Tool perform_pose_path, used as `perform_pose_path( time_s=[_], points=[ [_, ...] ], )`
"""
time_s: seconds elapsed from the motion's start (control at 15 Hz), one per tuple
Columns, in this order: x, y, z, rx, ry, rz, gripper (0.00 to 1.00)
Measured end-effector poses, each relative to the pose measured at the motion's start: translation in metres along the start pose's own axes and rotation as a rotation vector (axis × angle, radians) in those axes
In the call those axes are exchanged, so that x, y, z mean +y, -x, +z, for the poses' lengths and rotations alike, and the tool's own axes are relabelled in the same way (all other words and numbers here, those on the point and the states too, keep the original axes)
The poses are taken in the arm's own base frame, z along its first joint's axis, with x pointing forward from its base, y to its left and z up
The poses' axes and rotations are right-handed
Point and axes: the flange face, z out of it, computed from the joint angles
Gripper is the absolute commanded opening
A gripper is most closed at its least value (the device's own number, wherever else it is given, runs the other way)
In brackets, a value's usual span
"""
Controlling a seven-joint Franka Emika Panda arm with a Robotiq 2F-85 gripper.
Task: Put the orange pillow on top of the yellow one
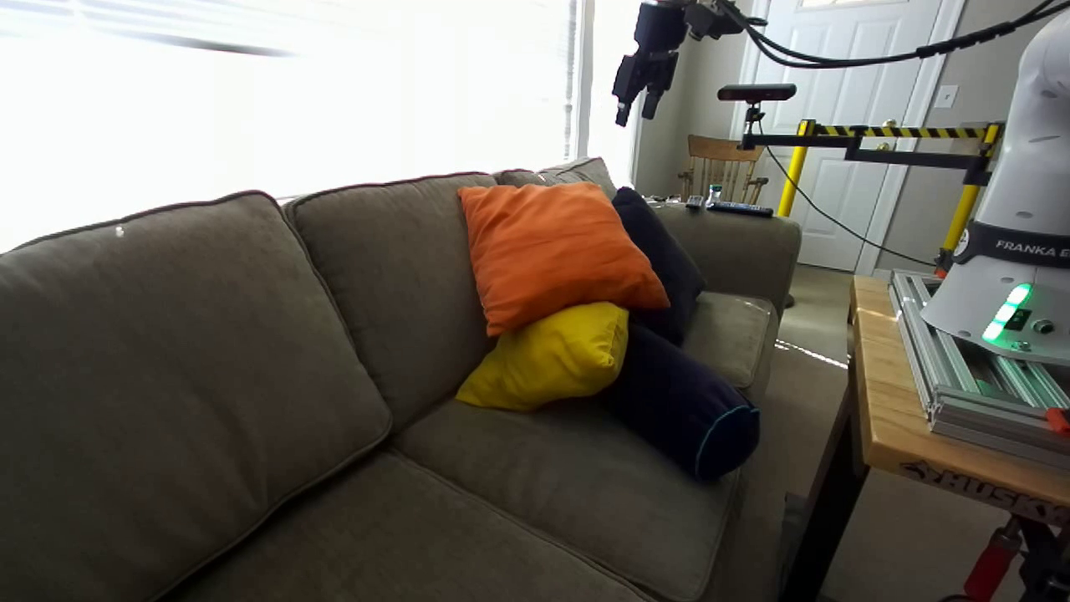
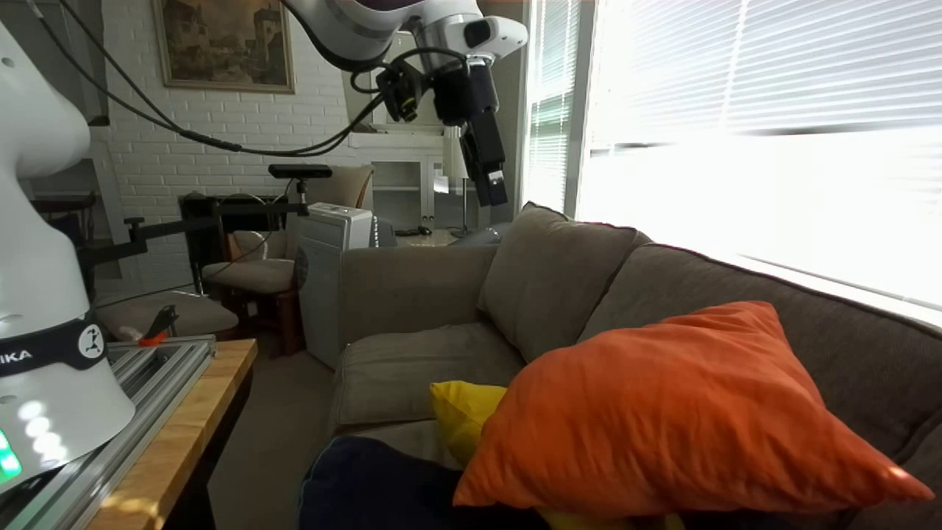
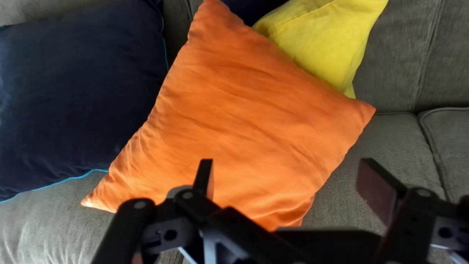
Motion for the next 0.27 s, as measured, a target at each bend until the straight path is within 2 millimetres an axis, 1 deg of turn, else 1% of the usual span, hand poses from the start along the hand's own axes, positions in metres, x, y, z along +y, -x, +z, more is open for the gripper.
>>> perform_pose_path(
  time_s=[0.13, 0.27],
  points=[
    [0.0012, 0.0013, -0.0041, 0.011, -0.001, -0.005, 1.0],
    [0.0005, 0.0015, -0.0029, 0.009, 0.0, -0.007, 1.0]
  ],
)
